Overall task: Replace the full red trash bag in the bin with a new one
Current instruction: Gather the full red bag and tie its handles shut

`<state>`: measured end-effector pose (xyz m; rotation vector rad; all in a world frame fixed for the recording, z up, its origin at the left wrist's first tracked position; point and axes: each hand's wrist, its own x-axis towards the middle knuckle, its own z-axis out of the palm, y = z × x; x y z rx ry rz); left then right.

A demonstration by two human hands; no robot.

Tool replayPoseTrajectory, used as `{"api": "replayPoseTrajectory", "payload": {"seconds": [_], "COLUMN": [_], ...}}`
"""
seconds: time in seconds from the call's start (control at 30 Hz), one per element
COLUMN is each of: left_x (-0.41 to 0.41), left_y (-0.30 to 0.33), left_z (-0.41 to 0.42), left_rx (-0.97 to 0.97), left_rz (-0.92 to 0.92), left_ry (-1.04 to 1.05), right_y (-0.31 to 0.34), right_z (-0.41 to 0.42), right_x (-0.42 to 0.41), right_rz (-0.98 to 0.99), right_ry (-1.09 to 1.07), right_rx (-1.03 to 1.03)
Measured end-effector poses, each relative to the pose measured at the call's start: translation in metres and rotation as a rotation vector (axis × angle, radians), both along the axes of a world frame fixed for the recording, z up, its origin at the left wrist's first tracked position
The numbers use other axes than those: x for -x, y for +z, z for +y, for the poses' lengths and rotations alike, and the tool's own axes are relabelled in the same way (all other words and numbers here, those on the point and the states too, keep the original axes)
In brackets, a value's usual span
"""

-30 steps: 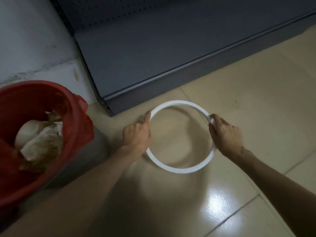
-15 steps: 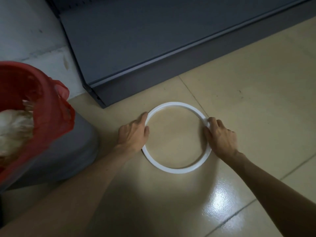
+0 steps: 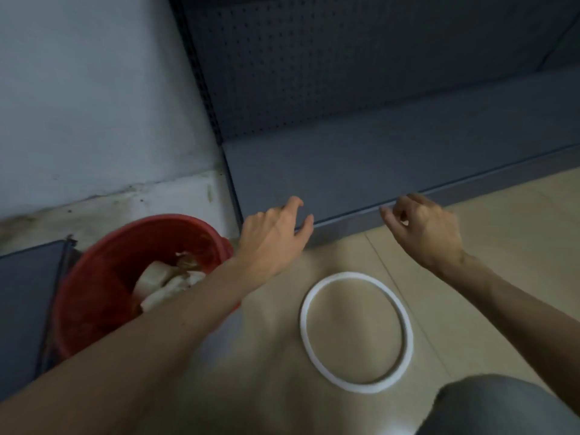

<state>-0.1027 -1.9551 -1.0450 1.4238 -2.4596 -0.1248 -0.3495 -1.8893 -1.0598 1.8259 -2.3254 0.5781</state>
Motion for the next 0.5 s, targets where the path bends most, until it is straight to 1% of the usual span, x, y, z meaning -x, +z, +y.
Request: {"api": "replayPoseTrajectory", "payload": {"seconds": [0.1,0.2,0.33,0.5], "left_x": [-0.052,-0.119,-0.213,-0.307], "left_y": [0.039,0.067,0.084,0.08], "left_z": [-0.011,-0.013,-0.002,0.032], "left_rx": [0.052,0.09,0.099,0.048], "left_rz": [-0.006,-0.009,-0.02,-0.025], "left_ry": [0.052,0.166,0.348,0.52], "right_y": [0.043,0.067,0.073,0.059], "right_z": [-0.03,-0.05,-0.064,-0.065], "right_x": [-0.033,-0.077,-0.141,-0.211], "right_rz": [0.013,0.013,-0.004,-0.019], "right_ry": [0.071,0.167,0.299,0.426], "right_rx": [0.08,0.101,0.1,-0.008]}}
